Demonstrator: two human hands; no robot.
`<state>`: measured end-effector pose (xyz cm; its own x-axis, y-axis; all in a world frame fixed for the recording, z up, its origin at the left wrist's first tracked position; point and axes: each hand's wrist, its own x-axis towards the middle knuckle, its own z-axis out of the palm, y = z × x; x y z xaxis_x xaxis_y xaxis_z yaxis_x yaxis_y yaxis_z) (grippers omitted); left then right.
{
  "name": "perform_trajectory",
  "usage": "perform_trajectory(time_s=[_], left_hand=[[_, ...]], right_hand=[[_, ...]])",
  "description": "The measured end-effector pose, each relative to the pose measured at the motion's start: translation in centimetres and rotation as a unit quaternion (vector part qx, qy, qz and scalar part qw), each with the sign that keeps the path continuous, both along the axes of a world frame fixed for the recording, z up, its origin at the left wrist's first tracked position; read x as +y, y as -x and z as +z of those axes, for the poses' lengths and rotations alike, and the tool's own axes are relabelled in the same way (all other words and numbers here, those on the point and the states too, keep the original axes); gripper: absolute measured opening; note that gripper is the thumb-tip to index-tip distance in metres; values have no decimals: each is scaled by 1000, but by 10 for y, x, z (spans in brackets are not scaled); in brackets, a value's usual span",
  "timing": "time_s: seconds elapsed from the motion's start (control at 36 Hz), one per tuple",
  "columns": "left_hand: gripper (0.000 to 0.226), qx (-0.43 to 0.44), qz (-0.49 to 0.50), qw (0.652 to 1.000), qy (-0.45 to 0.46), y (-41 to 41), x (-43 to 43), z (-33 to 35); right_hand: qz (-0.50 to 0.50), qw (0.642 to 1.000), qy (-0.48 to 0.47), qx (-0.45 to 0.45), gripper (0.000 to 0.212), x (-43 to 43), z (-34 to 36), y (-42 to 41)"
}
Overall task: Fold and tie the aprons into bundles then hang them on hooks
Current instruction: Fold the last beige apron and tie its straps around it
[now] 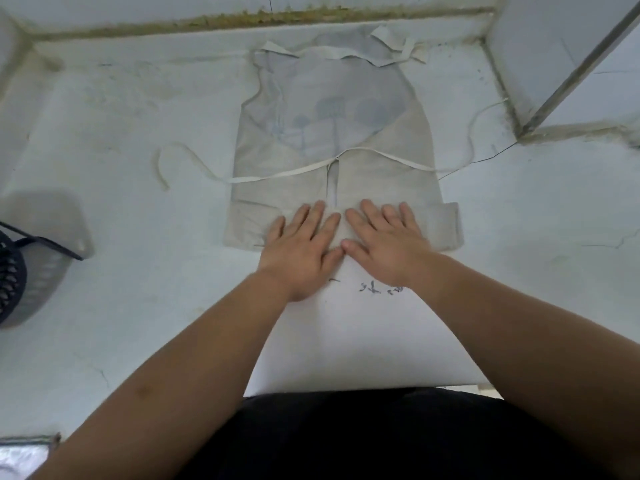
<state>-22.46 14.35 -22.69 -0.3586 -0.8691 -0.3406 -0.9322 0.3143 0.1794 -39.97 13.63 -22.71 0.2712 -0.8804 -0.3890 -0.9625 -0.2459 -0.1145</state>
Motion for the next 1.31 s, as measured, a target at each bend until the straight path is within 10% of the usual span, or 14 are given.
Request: perform_trajectory(time_s=[0.19, 0.53, 0.69, 0.81, 1.0, 1.31], left_hand=[[87, -78, 38, 996, -19, -29, -5, 7], [91, -12, 40, 999, 2, -50, -6, 21], [54, -13, 46, 999, -22, -49, -16, 38], [22, 20, 95, 991, -96, -50, -34, 61], [35, 105, 218, 939, -243, -63, -72, 72], [61, -116, 81, 989, 50, -62, -69, 37]], right_hand=[[45, 999, -14, -9, 110, -2, -1, 24], [34, 997, -19, -64, 64, -11, 22, 28], [46, 997, -50, -44, 42, -23, 44, 29], [14, 996, -84, -34, 25, -48, 61, 26], [-17, 993, -112, 41, 33, -82, 74, 28], [33, 984, 2, 173, 55, -81, 30, 20]])
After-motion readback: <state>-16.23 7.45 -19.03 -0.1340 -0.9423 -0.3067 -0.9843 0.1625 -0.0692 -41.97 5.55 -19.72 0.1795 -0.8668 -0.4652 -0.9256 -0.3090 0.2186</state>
